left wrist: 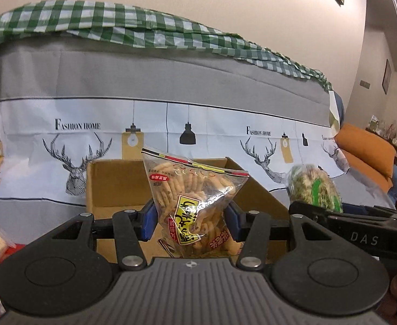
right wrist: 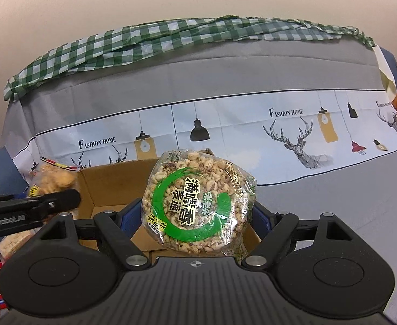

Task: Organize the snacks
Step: 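Open left gripper over box while right gripper releases peanut cake into box, then move both open grippers back to the snack pile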

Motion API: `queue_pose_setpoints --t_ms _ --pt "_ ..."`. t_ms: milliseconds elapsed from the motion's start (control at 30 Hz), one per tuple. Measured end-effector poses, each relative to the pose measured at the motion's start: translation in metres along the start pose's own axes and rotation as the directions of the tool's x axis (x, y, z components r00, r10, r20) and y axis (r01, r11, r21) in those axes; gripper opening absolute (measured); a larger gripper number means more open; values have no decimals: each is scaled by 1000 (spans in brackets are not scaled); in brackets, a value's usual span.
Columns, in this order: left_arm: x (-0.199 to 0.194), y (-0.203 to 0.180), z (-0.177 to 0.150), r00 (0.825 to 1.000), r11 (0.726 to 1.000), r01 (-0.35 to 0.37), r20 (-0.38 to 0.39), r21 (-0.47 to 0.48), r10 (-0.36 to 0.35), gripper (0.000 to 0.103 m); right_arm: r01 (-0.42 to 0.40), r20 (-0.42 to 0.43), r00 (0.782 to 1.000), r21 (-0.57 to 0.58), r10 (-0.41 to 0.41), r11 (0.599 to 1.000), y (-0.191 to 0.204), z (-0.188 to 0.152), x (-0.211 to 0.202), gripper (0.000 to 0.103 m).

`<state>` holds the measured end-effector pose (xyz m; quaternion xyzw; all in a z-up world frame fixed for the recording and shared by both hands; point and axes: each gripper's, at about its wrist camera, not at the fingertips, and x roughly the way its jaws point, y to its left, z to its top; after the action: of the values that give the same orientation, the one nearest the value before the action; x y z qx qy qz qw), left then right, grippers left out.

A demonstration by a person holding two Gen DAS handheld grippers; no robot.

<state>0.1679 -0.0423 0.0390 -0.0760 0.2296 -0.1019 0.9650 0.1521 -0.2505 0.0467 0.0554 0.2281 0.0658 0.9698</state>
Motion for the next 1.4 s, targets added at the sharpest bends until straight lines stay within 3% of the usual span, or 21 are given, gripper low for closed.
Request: queue_pose_setpoints --t_ms 167,267,467,767,1133,1233,1333,1400 --pt "5 1 5 1000 999 1 10 -32 -1 59 49 98 994 -5 -48 999 6 2 -10 84" --pt "5 6 8 1000 998 -11 21 -64 12 84 74 68 995 4 -75 997 8 1 -4 91" --pt "-7 11 8 996 998 2 87 -66 4 85 95 64 993 -16 -94 995 14 -1 -2 93" --pt "-18 15 6 993 999 5 114 -46 0 85 127 165 979 -43 -119 991 26 -5 -9 93" --pt "-36 26 -12 995 997 -80 64 19 78 85 50 93 994 -4 -49 999 38 -7 -9 93" --pt "-47 30 -21 993 993 -109 43 47 107 81 5 78 997 16 -6 1000 42 -9 -13 93" --pt "-59 40 -28 994 993 -104 -15 58 105 63 -35 76 997 27 33 999 47 -10 -20 87" --pt "-68 51 -28 995 996 -81 -63 39 83 43 -56 76 996 23 54 998 52 -11 -24 75"
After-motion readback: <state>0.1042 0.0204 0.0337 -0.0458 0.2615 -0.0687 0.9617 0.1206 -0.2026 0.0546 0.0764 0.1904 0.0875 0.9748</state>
